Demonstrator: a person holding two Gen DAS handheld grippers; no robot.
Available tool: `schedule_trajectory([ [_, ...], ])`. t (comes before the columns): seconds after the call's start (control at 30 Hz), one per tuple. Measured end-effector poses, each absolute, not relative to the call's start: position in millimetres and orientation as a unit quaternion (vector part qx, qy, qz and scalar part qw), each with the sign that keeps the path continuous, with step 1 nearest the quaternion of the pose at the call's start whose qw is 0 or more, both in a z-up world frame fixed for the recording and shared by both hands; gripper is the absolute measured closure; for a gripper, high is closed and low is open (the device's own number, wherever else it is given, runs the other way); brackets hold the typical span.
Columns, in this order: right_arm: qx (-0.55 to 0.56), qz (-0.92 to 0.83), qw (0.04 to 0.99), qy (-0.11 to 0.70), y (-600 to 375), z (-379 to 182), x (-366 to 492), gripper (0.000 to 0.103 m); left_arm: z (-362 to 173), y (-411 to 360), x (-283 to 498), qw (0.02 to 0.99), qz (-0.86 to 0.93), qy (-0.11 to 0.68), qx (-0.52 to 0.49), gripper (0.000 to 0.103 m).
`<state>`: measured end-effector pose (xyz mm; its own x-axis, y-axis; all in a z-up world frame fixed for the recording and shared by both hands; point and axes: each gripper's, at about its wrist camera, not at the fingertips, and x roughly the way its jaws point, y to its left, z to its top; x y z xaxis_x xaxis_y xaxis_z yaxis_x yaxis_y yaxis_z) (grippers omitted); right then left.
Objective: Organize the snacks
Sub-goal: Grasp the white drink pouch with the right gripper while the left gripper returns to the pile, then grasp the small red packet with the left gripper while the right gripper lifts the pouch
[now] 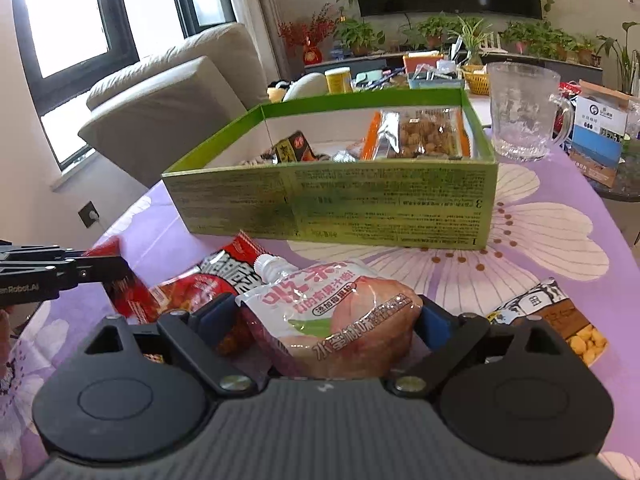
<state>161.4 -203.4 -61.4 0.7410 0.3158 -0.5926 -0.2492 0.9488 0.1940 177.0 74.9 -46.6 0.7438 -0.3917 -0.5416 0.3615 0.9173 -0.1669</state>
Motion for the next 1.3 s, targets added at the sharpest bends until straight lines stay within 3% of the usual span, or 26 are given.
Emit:
schedule_trajectory([
  [0.17, 0.066, 0.147, 0.940, 0.302, -207.9, -46.7, 157.4, 0.058, -40.4, 69.0, 176.7, 0.936, -0.206, 0.284, -0.017, 0.090],
  [0.23, 0.073, 0.147, 0.942, 0.292, -210.2, -40.3, 155.2, 0.058, -38.7, 68.8, 176.7, 0.936, -0.209, 0.282, -0.019, 0.102],
  [0.43, 0.076, 0.149, 0.946, 0.278, -211.1, -31.7, 154.1, 0.058, -35.1, 64.3, 172.1, 0.933, -0.224, 0.281, 0.006, 0.102],
  [0.67, 0.087, 0.150, 0.942, 0.288, -213.0, -38.7, 152.4, 0.058, -50.4, 82.6, 165.9, 0.934, -0.172, 0.313, 0.002, 0.091],
  [0.83, 0.090, 0.151, 0.942, 0.287, -214.1, -38.3, 149.4, 0.058, -60.3, 99.2, 157.9, 0.929, -0.142, 0.340, 0.011, 0.068],
  [0.9, 0.091, 0.151, 0.942, 0.286, -214.4, -37.4, 148.9, 0.058, -61.1, 100.7, 154.2, 0.929, -0.150, 0.337, 0.020, 0.064],
  [1.3, 0.083, 0.154, 0.942, 0.286, -213.1, -31.9, 142.8, 0.058, -63.7, 89.9, 173.3, 0.867, -0.322, 0.339, 0.173, 0.058],
])
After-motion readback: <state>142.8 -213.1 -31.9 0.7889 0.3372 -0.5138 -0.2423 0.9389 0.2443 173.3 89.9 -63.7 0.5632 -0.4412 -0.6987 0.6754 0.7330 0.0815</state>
